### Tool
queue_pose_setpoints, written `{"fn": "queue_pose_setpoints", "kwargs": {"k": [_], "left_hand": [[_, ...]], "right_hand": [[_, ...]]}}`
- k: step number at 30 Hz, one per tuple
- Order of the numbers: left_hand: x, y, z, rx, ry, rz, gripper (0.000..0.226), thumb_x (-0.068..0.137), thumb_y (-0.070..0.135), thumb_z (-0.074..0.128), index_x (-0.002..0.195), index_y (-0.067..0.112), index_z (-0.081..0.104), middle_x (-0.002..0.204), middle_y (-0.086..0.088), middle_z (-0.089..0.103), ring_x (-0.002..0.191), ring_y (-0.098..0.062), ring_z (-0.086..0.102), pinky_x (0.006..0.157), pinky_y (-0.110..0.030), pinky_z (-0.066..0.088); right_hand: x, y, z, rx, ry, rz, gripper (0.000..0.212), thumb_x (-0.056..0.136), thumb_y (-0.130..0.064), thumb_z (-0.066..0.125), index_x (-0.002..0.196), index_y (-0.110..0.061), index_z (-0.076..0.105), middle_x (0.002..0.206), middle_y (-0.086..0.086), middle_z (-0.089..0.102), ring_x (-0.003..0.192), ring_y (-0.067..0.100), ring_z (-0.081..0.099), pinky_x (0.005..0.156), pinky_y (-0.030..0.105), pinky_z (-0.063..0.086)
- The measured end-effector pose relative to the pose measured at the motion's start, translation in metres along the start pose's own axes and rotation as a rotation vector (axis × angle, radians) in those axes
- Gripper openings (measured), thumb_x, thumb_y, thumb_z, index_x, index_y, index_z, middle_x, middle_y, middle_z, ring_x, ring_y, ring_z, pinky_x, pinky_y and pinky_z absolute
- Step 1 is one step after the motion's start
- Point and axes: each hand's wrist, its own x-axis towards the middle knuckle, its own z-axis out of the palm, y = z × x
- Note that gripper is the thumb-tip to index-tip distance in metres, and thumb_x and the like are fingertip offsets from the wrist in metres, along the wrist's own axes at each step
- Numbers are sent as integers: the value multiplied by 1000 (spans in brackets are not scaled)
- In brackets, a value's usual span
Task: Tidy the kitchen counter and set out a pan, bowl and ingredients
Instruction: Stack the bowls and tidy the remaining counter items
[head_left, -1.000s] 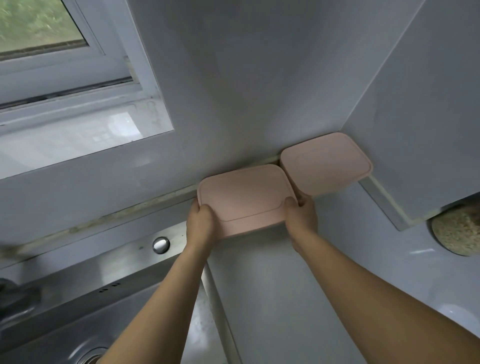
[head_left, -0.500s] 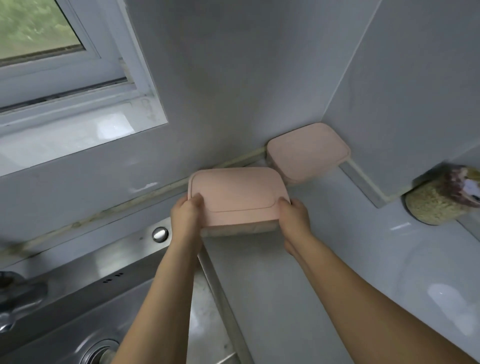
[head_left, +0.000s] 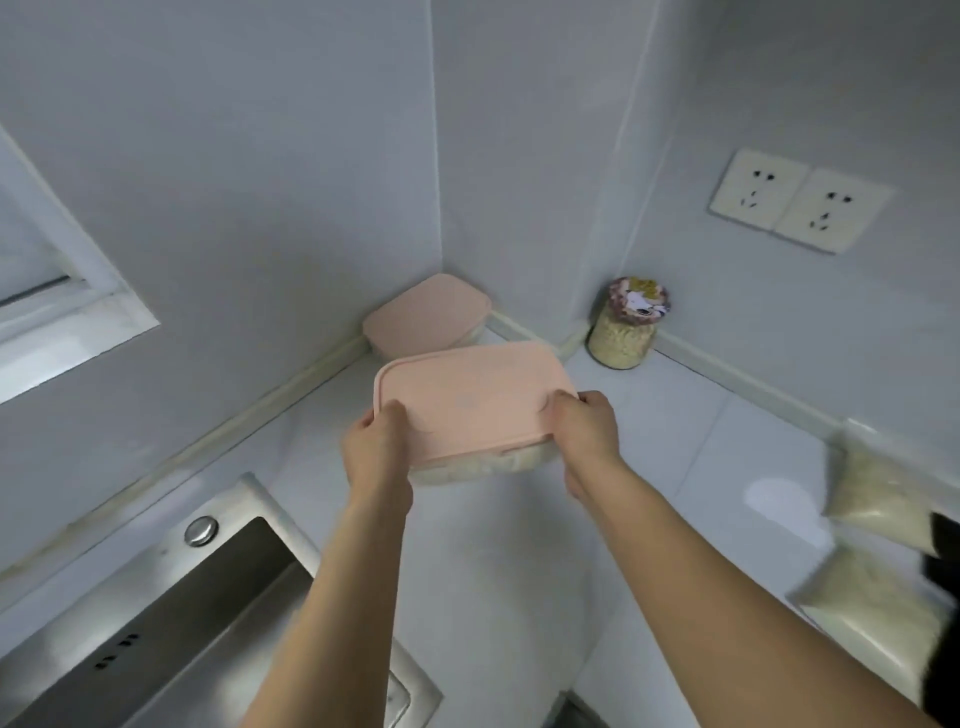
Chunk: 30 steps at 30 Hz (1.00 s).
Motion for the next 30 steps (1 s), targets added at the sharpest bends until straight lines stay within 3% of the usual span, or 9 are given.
{"fn": "queue_pose_setpoints", "kwargs": {"k": [3, 5, 10, 13, 16, 19, 24, 30], "left_hand": [[-28, -5, 26, 33, -57, 24, 9, 93, 16, 51, 89, 11, 58, 83, -3, 53, 84, -24, 47, 73, -32, 37], [-54, -11, 47, 61, -119, 35, 7, 93, 15, 51, 96, 11, 57, 91, -5, 54, 87, -24, 48, 75, -31, 37], [-132, -32, 89, 119, -304, 87, 14, 95, 10, 50, 83, 12, 56, 81, 0, 51, 89, -23, 46, 73, -29, 38], [-178, -48, 105, 158, -379, 101, 7, 95, 10, 50, 92, 11, 56, 80, 2, 54, 89, -24, 49, 73, -29, 39], [-233, -69, 116, 195, -481, 105, 16, 95, 12, 50, 80, 14, 56, 78, 4, 53, 88, -23, 48, 78, -30, 38], [-291, -91, 121, 219, -575, 120, 8, 97, 13, 50, 99, 13, 58, 88, 2, 56, 89, -22, 50, 81, -31, 39], [-384, -129, 126, 260, -760, 165, 25, 96, 9, 48, 73, 18, 53, 76, 2, 53, 71, -19, 48, 66, -28, 40], [-491, -181, 132, 294, -953, 187, 21, 93, 8, 48, 76, 17, 57, 78, 0, 58, 71, -19, 54, 70, -28, 43]], "right_hand": [[-7, 3, -45, 82, 76, 27, 3, 83, -17, 50, 84, -14, 49, 86, 4, 57, 74, 22, 52, 68, 33, 40], [-15, 8, -82, 138, 125, 44, 3, 82, -15, 50, 83, -13, 48, 85, 3, 55, 72, 20, 50, 66, 32, 38], [-42, 37, -177, 264, 275, 65, 3, 82, -12, 48, 82, -14, 46, 85, 1, 53, 72, 17, 48, 62, 31, 36], [-65, 56, -227, 335, 353, 88, 7, 81, -12, 46, 87, -15, 48, 87, 0, 55, 76, 19, 50, 64, 31, 38], [-98, 78, -282, 417, 433, 83, 18, 82, -11, 45, 98, -12, 52, 92, 1, 57, 81, 20, 53, 66, 31, 40], [-136, 101, -336, 461, 546, 74, 18, 81, -10, 45, 98, -11, 53, 91, 3, 57, 78, 21, 53, 66, 29, 39], [-206, 138, -421, 520, 685, 88, 29, 81, -13, 42, 108, -11, 53, 97, 4, 57, 86, 23, 52, 71, 34, 40], [-289, 185, -513, 579, 848, 87, 19, 85, -15, 42, 102, -11, 50, 90, 1, 52, 77, 17, 48, 66, 32, 42]]}}
